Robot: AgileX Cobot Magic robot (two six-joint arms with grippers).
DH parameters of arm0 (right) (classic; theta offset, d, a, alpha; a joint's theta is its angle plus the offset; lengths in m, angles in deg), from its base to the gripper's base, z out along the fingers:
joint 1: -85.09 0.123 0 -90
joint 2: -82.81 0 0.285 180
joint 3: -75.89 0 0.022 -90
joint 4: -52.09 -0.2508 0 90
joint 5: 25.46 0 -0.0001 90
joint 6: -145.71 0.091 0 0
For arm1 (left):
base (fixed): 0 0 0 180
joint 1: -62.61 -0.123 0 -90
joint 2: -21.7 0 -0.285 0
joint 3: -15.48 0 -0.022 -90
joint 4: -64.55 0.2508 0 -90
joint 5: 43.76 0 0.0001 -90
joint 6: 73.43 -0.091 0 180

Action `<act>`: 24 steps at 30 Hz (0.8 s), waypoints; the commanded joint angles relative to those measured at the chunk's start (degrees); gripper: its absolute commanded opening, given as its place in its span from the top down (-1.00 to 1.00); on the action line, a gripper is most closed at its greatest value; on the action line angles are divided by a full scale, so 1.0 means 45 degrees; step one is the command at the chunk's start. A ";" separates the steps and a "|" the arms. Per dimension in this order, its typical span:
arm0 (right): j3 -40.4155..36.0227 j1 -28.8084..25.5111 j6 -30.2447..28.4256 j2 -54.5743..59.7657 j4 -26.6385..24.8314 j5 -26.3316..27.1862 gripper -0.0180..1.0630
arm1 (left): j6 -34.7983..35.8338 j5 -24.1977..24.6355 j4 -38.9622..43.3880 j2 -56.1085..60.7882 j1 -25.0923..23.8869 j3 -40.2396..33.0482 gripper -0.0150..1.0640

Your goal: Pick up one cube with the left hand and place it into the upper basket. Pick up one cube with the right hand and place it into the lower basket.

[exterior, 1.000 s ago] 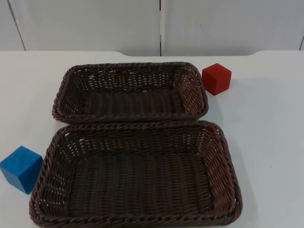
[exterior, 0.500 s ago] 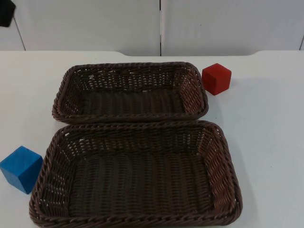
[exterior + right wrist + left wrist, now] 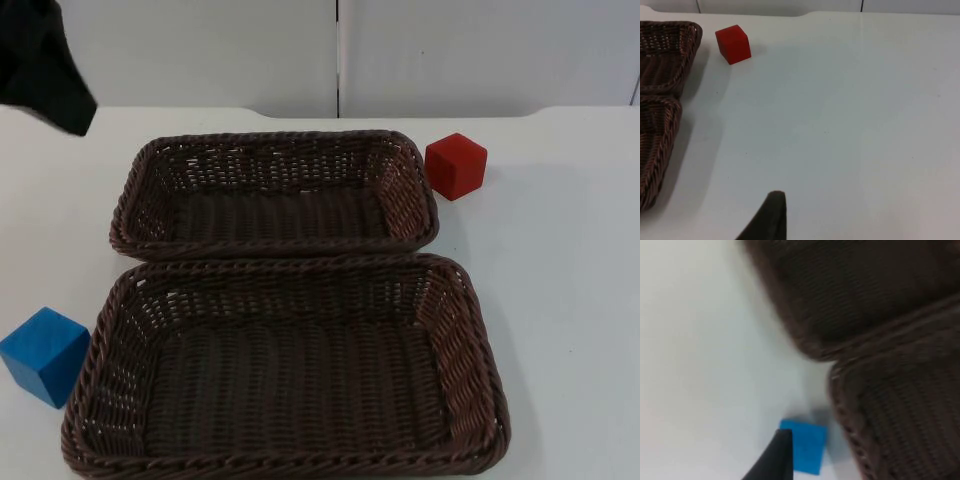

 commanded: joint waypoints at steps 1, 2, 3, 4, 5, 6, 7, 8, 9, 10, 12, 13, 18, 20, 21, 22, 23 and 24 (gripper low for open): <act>-0.0032 -0.0032 0.0024 -0.0042 0.0024 0.0062 -0.98 | 0.1720 -0.0225 0.0964 -0.0251 0.0090 0.0030 -0.97; -0.0032 -0.0032 0.0024 -0.0042 0.0024 0.0062 -0.98 | 0.1753 -0.0225 0.0990 -0.0331 0.0090 0.0030 -0.97; -0.0032 -0.0032 0.0024 -0.0042 0.0024 0.0062 -0.98 | 0.1774 -0.0225 0.0960 -0.0430 0.0090 0.0030 -0.97; -0.0032 -0.0032 0.0024 -0.0042 0.0024 0.0062 -0.98 | 0.1829 -0.0293 0.0864 -0.0452 0.0090 0.0001 -0.97; -0.0032 -0.0032 0.0024 -0.0042 0.0024 0.0062 -0.98 | 0.1823 -0.0350 0.0831 -0.0464 0.0090 0.0001 -0.97; -0.0032 -0.0032 0.0024 -0.0042 0.0024 0.0062 -0.98 | 0.1823 -0.0350 0.0831 -0.0464 0.0090 0.0001 -0.97; -0.0032 -0.0032 0.0024 -0.0042 0.0024 0.0062 -0.98 | 0.1854 -0.0412 0.0831 -0.0464 0.0090 0.0001 -0.97; -0.0032 -0.0032 0.0024 -0.0042 0.0024 0.0062 -0.98 | 0.1854 -0.0499 0.0831 -0.0464 0.0090 0.0001 -0.97; -0.0032 -0.0032 0.0024 -0.0042 0.0024 0.0062 -0.98 | 0.1854 -0.0574 0.0831 -0.0464 0.0090 0.0001 -0.97; -0.0032 -0.0032 0.0024 -0.0042 0.0024 0.0062 -0.98 | 0.1854 -0.0574 0.0831 -0.0464 0.0090 0.0001 -0.97; -0.0007 -0.0032 0.0024 -0.0042 0.0024 0.0135 -0.98 | 0.1854 -0.0784 0.0706 -0.0464 0.0090 0.0001 -0.97; 0.0045 -0.0032 0.0024 -0.0042 0.0024 0.0186 -0.98 | 0.1854 -0.0842 0.0680 -0.0464 0.0090 0.0001 -0.97; 0.0077 -0.0032 0.0024 -0.0042 0.0024 0.0189 -0.98 | 0.1854 -0.0814 0.0651 -0.0464 0.0090 0.0001 -0.97; 0.0077 -0.0032 0.0024 -0.0042 0.0024 0.0189 -0.98 | 0.1854 -0.0814 0.0651 -0.0464 0.0090 0.0001 -0.97; 0.0077 -0.0032 0.0024 -0.0042 0.0024 0.0189 -0.98 | 0.1854 -0.0784 0.0631 -0.0464 0.0090 0.0001 -0.97; 0.0077 -0.0032 0.0024 -0.0042 0.0024 0.0212 -0.98 | 0.1854 -0.0786 0.0603 -0.0464 0.0090 0.0001 -0.97; 0.0100 -0.0032 0.0024 -0.0042 0.0024 0.0239 -0.98 | 0.1854 -0.0786 0.0573 -0.0464 0.0090 0.0001 -0.97; 0.0100 -0.0032 0.0024 -0.0042 0.0024 0.0239 -0.98 | 0.1854 -0.0786 0.0573 -0.0464 0.0090 0.0001 -0.97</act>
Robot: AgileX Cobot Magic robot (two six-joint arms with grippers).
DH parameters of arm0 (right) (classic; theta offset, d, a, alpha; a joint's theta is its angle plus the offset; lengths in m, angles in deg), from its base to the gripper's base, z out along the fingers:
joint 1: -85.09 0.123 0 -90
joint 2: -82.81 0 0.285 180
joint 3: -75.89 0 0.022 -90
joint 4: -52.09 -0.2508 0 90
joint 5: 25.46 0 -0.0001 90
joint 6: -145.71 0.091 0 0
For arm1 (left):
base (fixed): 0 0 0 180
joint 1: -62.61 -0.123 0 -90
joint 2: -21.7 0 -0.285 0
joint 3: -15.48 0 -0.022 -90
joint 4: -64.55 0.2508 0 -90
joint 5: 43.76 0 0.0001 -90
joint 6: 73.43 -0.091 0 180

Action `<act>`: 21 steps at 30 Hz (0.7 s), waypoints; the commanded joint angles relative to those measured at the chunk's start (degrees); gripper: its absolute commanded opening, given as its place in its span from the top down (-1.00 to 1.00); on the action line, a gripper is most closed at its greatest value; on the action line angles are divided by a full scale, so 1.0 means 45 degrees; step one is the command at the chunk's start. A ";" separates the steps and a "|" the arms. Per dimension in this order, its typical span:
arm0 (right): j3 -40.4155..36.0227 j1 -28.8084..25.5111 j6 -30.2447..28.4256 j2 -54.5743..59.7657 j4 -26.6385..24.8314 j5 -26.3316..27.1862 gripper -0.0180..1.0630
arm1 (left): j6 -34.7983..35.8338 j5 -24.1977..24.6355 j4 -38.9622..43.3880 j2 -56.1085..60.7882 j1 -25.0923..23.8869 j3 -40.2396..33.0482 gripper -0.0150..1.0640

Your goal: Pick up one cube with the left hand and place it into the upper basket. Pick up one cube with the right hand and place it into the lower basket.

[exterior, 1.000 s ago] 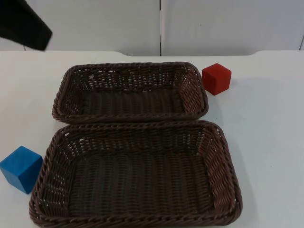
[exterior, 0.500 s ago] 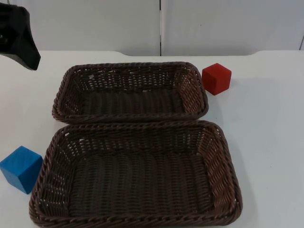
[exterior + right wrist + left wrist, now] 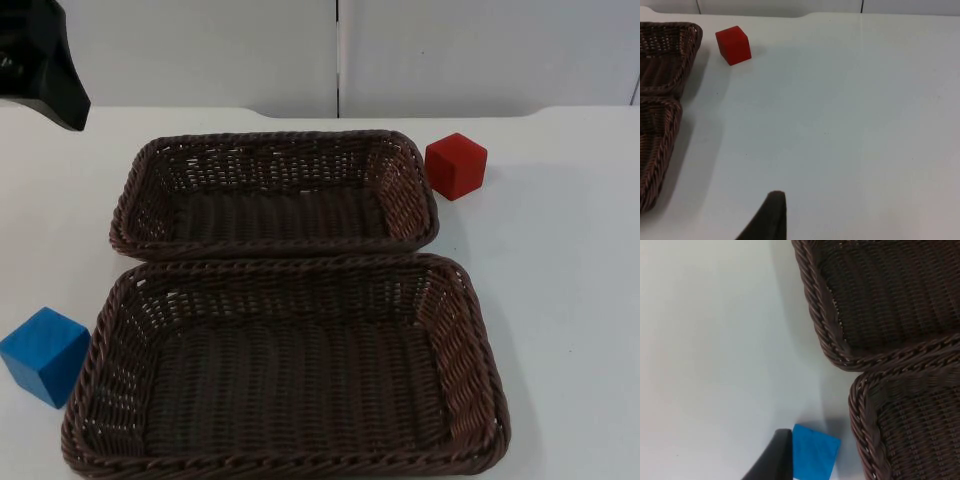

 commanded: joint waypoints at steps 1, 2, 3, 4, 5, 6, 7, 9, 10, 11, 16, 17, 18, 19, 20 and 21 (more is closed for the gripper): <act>0.0125 -0.0032 0.0024 -0.0042 0.0024 0.0299 -0.98 | 0.0106 -0.0028 -0.0197 0.0005 0.0090 0.0001 -0.97; 0.0212 -0.0032 0.0024 -0.0021 0.0060 0.0450 -0.98 | 0.0106 -0.0028 -0.0249 0.0005 0.0090 0.0001 -0.97; 0.0315 -0.0032 0.0048 0.0305 0.0060 0.0648 -0.98 | 0.0106 -0.0028 -0.0337 0.0005 0.0090 0.0001 -0.97; 0.0450 -0.0032 0.0049 0.0704 0.0060 0.0899 -0.98 | 0.0073 -0.0028 -0.0333 0.0005 0.0090 0.0001 -0.97; 0.0574 -0.0032 0.0082 0.1182 0.0085 0.1148 -0.98 | 0.0047 -0.0006 -0.0429 0.0005 0.0090 0.0001 -0.97; 0.0574 -0.0032 0.0082 0.1182 0.0085 0.1148 -0.98 | 0.0047 -0.0006 -0.0429 0.0005 0.0090 0.0001 -0.97; 0.0741 -0.0032 0.0082 0.1625 0.0122 0.1345 -0.98 | -0.0062 0.0046 -0.0546 0.0005 0.0090 0.0001 -0.97; 0.1036 -0.0032 0.0082 0.2842 0.0122 0.1771 -0.98 | -0.0202 0.0071 -0.0724 0.0005 0.0090 0.0001 -0.97; 0.1148 -0.0032 0.0082 0.3391 0.0122 0.1959 -0.98 | -0.0202 0.0071 -0.0757 0.0005 0.0090 0.0001 -0.97; 0.1255 -0.0032 0.0082 0.4072 0.0122 0.2198 -0.98 | -0.0202 0.0095 -0.0795 0.0005 0.0090 0.0001 -0.97; 0.1696 -0.0032 0.0466 0.6686 0.0122 0.3250 -0.98 | -0.0272 0.0247 -0.0874 0.0005 0.0090 0.0001 -0.97; 0.1696 -0.0032 0.0466 0.6686 0.0122 0.3250 -0.98 | -0.0272 0.0247 -0.0874 0.0005 0.0090 0.0001 -0.97; 0.1944 -0.0032 0.0535 0.7675 0.0122 0.3676 -0.98 | -0.0478 0.0406 -0.1005 0.0005 0.0090 0.0001 -0.97; 0.2118 -0.0032 0.0615 0.8217 0.0122 0.3888 -0.98 | -0.0509 0.0480 -0.1005 0.0005 0.0090 0.0001 -0.97; 0.2353 -0.0032 0.0714 0.8864 0.0122 0.4115 -0.98 | -0.0509 0.0531 -0.1005 0.0005 0.0090 0.0001 -0.97; 0.2613 -0.0032 0.0714 0.9492 0.0122 0.4302 -0.98 | -0.0509 0.0630 -0.1005 0.0005 0.0090 0.0001 -0.97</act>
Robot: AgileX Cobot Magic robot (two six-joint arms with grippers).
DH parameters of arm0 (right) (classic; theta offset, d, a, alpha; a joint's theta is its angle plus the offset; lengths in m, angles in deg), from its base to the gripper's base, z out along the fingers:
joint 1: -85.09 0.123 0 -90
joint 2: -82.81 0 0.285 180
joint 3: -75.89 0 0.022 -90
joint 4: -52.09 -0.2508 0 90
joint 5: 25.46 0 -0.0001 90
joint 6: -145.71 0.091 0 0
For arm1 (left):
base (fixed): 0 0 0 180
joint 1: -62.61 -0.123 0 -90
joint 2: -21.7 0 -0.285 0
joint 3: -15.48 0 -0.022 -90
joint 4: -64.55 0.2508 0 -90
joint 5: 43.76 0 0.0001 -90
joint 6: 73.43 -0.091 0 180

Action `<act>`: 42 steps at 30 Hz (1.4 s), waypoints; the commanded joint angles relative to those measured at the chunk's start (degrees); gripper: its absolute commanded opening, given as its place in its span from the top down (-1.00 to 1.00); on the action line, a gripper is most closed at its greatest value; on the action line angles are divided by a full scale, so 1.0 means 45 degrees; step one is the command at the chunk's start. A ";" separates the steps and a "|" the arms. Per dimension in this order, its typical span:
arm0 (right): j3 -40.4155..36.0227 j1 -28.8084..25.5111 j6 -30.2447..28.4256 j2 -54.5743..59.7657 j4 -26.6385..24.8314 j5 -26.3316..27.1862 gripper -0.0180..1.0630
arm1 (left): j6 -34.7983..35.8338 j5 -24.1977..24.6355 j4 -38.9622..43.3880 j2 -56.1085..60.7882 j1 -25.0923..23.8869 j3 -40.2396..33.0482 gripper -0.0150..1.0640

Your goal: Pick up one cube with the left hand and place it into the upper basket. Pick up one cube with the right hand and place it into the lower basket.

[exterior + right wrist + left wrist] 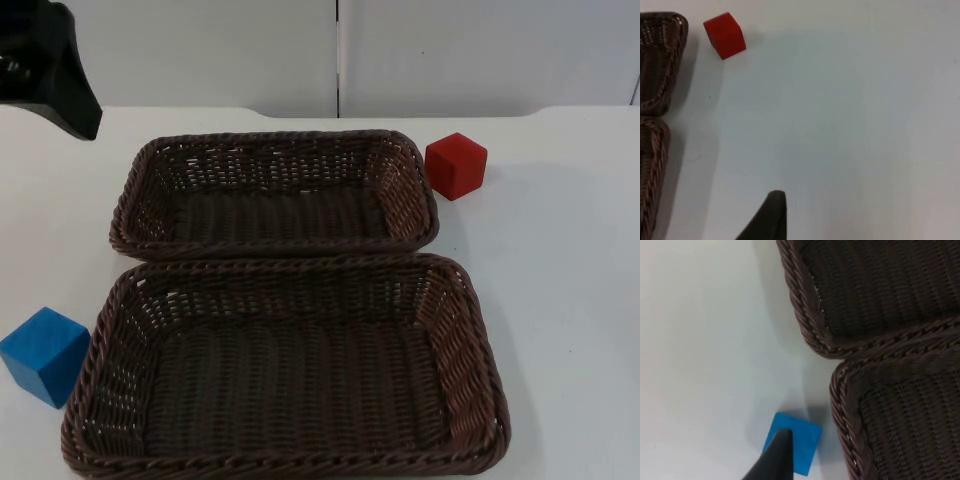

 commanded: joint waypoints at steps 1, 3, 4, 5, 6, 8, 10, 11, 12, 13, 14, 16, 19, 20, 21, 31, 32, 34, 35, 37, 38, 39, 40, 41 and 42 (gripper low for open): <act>0.0508 -0.0032 0.0160 0.1248 0.0047 0.0709 -0.98 | -0.0077 0.0173 -0.0196 0.0005 0.0090 0.0001 -0.97; 0.1087 -0.0032 0.0160 0.2349 0.0015 0.0925 -0.98 | -0.0077 0.0190 -0.0196 0.0005 0.0090 0.0001 -0.97; 0.1444 -0.0032 0.0160 0.2951 0.0015 0.0954 -0.98 | -0.0077 0.0190 -0.0196 0.0005 0.0090 0.0001 -0.97; 0.1812 -0.0032 0.0101 0.3522 0.0015 0.0954 -0.98 | -0.0077 0.0185 -0.0196 0.0005 0.0090 -0.0100 -0.97; 0.2114 -0.0032 0.0040 0.3976 -0.0011 0.0954 -0.98 | -0.0077 0.0185 -0.0196 0.0005 0.0090 -0.0231 -0.97; 0.2461 -0.0032 -0.0172 0.4470 -0.0077 0.0954 -0.98 | -0.0077 0.0134 -0.0196 0.0005 0.0090 -0.0373 -0.97; 0.3016 -0.0032 -0.0358 0.5280 -0.0124 0.0954 -0.98 | -0.0077 -0.0150 -0.0196 0.0032 0.0090 -0.0821 -0.97; 0.3265 -0.0032 -0.0525 0.5539 -0.0188 0.0954 -0.98 | -0.0077 -0.0346 -0.0196 0.0032 0.0090 -0.1172 -0.97; 0.3265 -0.0032 -0.0525 0.5539 -0.0188 0.0954 -0.98 | -0.0077 -0.0346 -0.0196 0.0032 0.0090 -0.1172 -0.97; 0.3456 -0.0032 -0.0759 0.5816 -0.0398 0.0954 -0.98 | -0.0077 -0.0562 -0.0196 0.0032 0.0055 -0.1429 -0.97; 0.3606 -0.0032 -0.0988 0.6134 -0.0514 0.0981 -0.98 | -0.0077 -0.0816 -0.0088 0.0032 0.0034 -0.1800 -0.97; 0.3638 -0.0032 -0.0988 0.6251 -0.0514 0.0981 -0.98 | -0.0077 -0.0933 0.0106 0.0032 0.0034 -0.1975 -0.97; 0.3649 -0.0032 -0.1096 0.6441 -0.0514 0.1049 -0.98 | -0.0077 -0.1367 0.0158 0.0032 0.0007 -0.2307 -0.97; 0.3649 -0.0032 -0.1113 0.6465 -0.0514 0.1077 -0.98 | -0.0077 -0.1423 0.0123 0.0007 -0.0132 -0.2340 -0.97; 0.3649 -0.0032 -0.1109 0.6465 -0.0514 0.1106 -0.98 | -0.0077 -0.1443 0.0099 -0.0017 -0.0269 -0.2340 -0.97; 0.3649 -0.0032 -0.1137 0.6465 -0.0514 0.1195 -0.98 | -0.3118 -0.1449 -0.2138 -0.0894 -0.2213 -0.2371 -0.97; 0.3649 -0.0032 -0.1137 0.6465 -0.0514 0.1195 -0.98 | -0.3118 -0.1449 -0.2138 -0.0894 -0.2213 -0.2371 -0.97; 0.3649 -0.0032 -0.1137 0.6465 -0.0514 0.1195 -0.98 | -0.3442 -0.1506 -0.2100 -0.1138 -0.2505 -0.2371 -0.97; 0.3649 -0.0032 -0.1137 0.6465 -0.0514 0.1195 -0.98 | -0.3573 -0.1506 -0.1903 -0.1280 -0.2635 -0.2371 -0.97; 0.3649 -0.0032 -0.1137 0.6465 -0.0514 0.1195 -0.98 | -0.3828 -0.1330 -0.1270 -0.1658 -0.2945 -0.2371 -0.97; 0.3649 -0.0032 -0.1137 0.6465 -0.0514 0.1195 -0.98 | -0.3828 -0.1330 -0.1270 -0.1658 -0.2945 -0.2371 -0.97; 0.3649 -0.0032 -0.1137 0.6465 -0.0514 0.1195 -0.98 | -0.3952 -0.1220 -0.1065 -0.1889 -0.3063 -0.2371 -0.97; 0.3649 -0.0032 -0.1139 0.6465 -0.0514 0.1224 -0.98 | -0.4044 -0.1188 -0.0973 -0.2088 -0.3181 -0.2371 -0.97; 0.3649 -0.0032 -0.1139 0.6465 -0.0514 0.1247 -0.98 | -0.4103 -0.1188 -0.0972 -0.2338 -0.3254 -0.2371 -0.97; 0.3649 -0.0032 -0.1139 0.6465 -0.0514 0.1247 -0.98 | -0.4193 -0.1308 -0.0945 -0.2558 -0.3254 -0.2371 -0.97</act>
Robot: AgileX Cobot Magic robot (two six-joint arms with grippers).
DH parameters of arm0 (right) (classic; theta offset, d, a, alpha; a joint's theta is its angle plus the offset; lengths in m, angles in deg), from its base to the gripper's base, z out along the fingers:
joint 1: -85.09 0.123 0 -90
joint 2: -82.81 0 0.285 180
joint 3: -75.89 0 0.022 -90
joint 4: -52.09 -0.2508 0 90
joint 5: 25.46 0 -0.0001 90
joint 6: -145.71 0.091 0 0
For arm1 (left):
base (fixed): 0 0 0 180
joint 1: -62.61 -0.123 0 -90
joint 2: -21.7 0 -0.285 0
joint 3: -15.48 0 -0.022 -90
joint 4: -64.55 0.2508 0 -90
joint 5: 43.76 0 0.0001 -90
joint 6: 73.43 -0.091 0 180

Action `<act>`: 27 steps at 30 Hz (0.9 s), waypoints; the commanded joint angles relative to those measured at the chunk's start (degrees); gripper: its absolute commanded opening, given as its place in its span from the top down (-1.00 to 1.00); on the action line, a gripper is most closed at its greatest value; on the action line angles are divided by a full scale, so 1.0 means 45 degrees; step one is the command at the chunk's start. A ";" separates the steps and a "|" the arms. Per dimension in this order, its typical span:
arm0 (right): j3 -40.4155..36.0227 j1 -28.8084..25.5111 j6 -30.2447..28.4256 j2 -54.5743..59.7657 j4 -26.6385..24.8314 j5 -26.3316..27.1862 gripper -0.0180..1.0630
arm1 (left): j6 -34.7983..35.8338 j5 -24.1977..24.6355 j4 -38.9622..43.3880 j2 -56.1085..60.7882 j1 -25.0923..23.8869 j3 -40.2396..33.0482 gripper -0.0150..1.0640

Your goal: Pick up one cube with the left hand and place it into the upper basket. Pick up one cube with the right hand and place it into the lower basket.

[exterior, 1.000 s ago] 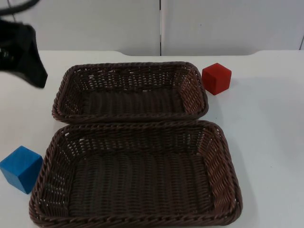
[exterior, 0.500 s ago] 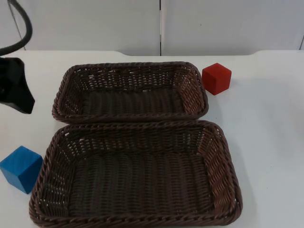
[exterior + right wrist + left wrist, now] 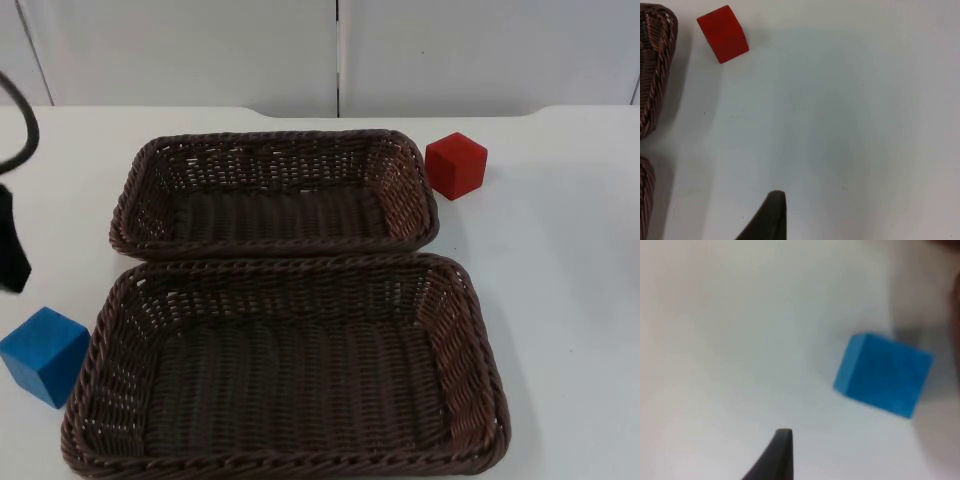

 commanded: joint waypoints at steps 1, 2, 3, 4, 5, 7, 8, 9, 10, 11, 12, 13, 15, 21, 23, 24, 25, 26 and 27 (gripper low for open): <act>0.0061 -0.0032 -0.0123 -0.0019 -0.0012 0.0186 -0.98 | -0.0260 -0.0052 0.0180 -0.0398 -0.0099 -0.0071 -0.97; 0.0061 -0.0032 -0.0123 -0.0019 -0.0012 0.0213 -0.98 | -0.0566 -0.0148 0.0180 -0.0734 -0.0099 -0.0071 -0.97; 0.0061 -0.0032 -0.0123 -0.0019 -0.0012 0.0213 -0.98 | -0.0926 -0.0182 0.0180 -0.1030 -0.0099 -0.0071 -0.97; 0.0061 -0.0032 -0.0123 -0.0019 -0.0012 0.0213 -0.98 | -0.1041 -0.0252 0.0180 -0.1278 -0.0099 -0.0071 -0.97; 0.0061 -0.0032 -0.0123 -0.0019 -0.0035 0.0207 -0.98 | -0.1041 -0.0312 0.0180 -0.1577 -0.0099 -0.0071 -0.97; 0.0061 -0.0032 -0.0123 -0.0019 -0.0063 0.0207 -0.98 | -0.1041 -0.0460 0.0180 -0.1860 -0.0099 -0.0071 -0.97; 0.0061 -0.0032 -0.0214 -0.0019 -0.0187 0.0207 -0.98 | -0.1041 -0.0522 0.0180 -0.2076 -0.0099 -0.0071 -0.97; 0.0061 -0.0032 -0.0388 -0.0019 -0.0302 0.0207 -0.98 | -0.1041 -0.0609 0.0180 -0.2307 -0.0099 -0.0071 -0.97; 0.0061 -0.0032 -0.0446 -0.0019 -0.0325 0.0207 -0.98 | -0.1041 -0.0684 0.0213 -0.2511 -0.0099 -0.0071 -0.97; 0.0061 -0.0032 -0.0446 -0.0019 -0.0350 0.0207 -0.98 | -0.1063 -0.0718 0.0213 -0.2683 -0.0099 -0.0071 -0.97; 0.0061 -0.0032 -0.0446 -0.0019 -0.0350 0.0207 -0.98 | -0.1063 -0.0718 0.0213 -0.2683 -0.0099 -0.0071 -0.97; 0.0061 -0.0032 -0.0446 -0.0019 -0.0350 0.0207 -0.98 | -0.1116 -0.0806 0.0240 -0.2892 -0.0099 -0.0071 -0.97; 0.0038 -0.0032 -0.0446 -0.0019 -0.0346 0.0207 -0.98 | -0.1189 -0.0868 0.0217 -0.3106 -0.0099 -0.0071 -0.97; 0.0038 -0.0032 -0.0446 -0.0019 -0.0346 0.0207 -0.98 | -0.1346 -0.1395 0.0102 -0.3704 -0.0099 -0.0071 -0.97; 0.0038 -0.0032 -0.0446 -0.0019 -0.0324 0.0219 -0.98 | -0.1479 -0.1556 -0.0098 -0.3771 -0.0099 -0.0071 -0.97; 0.0038 -0.0032 -0.0446 -0.0019 -0.0324 0.0219 -0.98 | -0.1652 -0.1718 -0.0232 -0.3837 -0.0099 -0.0071 -0.97; 0.0038 -0.0032 -0.0446 -0.0019 -0.0324 0.0219 -0.98 | -0.1886 -0.1920 -0.0362 -0.3898 -0.0099 -0.0071 -0.97; 0.0038 -0.0032 -0.0446 -0.0019 -0.0324 0.0219 -0.98 | -0.2134 -0.2208 -0.0397 -0.3918 -0.0099 -0.0071 -0.97; 0.0038 -0.0032 -0.0446 -0.0019 -0.0324 0.0219 -0.98 | -0.2134 -0.2208 -0.0397 -0.3918 -0.0099 -0.0071 -0.97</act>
